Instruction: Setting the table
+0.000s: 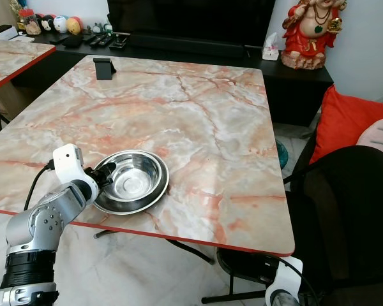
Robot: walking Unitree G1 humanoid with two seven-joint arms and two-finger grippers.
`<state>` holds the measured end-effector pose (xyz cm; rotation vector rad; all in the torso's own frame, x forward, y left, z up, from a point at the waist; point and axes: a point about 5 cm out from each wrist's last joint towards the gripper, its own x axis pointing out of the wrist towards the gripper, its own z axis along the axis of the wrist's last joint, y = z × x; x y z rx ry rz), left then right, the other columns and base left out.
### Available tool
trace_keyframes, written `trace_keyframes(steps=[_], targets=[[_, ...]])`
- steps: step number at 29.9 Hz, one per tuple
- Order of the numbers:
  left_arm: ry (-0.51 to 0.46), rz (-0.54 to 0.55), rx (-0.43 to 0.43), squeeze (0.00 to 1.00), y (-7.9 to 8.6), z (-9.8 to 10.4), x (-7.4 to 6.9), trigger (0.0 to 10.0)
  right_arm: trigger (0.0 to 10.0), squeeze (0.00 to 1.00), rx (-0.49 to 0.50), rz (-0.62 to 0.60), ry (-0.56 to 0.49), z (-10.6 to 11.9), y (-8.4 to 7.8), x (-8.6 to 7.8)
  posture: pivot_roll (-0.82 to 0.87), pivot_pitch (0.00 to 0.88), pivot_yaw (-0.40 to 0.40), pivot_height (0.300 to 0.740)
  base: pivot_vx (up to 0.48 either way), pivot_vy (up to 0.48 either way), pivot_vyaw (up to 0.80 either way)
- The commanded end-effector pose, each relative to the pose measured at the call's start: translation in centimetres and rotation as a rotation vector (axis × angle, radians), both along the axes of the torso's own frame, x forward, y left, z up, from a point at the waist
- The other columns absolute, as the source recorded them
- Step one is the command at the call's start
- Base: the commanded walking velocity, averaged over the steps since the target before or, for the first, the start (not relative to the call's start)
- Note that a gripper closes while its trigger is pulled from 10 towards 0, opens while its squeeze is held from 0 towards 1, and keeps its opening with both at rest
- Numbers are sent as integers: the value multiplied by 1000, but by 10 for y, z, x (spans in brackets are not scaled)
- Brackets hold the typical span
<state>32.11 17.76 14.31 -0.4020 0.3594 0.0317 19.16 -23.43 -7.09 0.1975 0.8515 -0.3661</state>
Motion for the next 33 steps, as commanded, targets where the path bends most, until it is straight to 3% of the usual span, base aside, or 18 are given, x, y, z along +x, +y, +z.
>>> trace_keyframes(steps=[1,8,9,10,13,17,21,28,33], targets=[[-22,20,19,1000,4,6,3,10000,10000,0,-6,2,-7,3,-3,5,43,0,-35,740,0,0,0],[-41,33,36,1000,5,10,4,10000,10000,0,-5,3,-6,3,-3,5,43,0,-35,740,0,0,0],[-44,30,40,714,4,11,4,10000,10000,0,-5,4,-6,3,-3,5,43,0,-35,740,0,0,0],[-47,27,42,16,4,11,5,10000,10000,0,-5,5,-6,3,-3,5,43,0,-35,740,0,0,0],[-106,-2,79,0,-1,19,6,10000,10000,0,-5,5,-6,3,-3,5,45,0,-37,740,0,0,0],[-233,-30,67,0,-8,42,9,10000,10000,0,-6,5,-6,3,-3,5,46,0,-38,740,0,0,0],[-286,-62,61,0,-13,54,10,10000,10000,0,-6,6,-6,3,-3,5,46,0,-38,740,0,0,0],[-272,-154,73,0,-22,60,12,10000,10000,0,-4,6,-7,3,-3,5,47,0,-39,740,0,0,0],[-164,-274,131,0,-29,50,9,10000,10000,0,0,6,-4,3,-2,5,45,0,-36,740,0,0,0]])
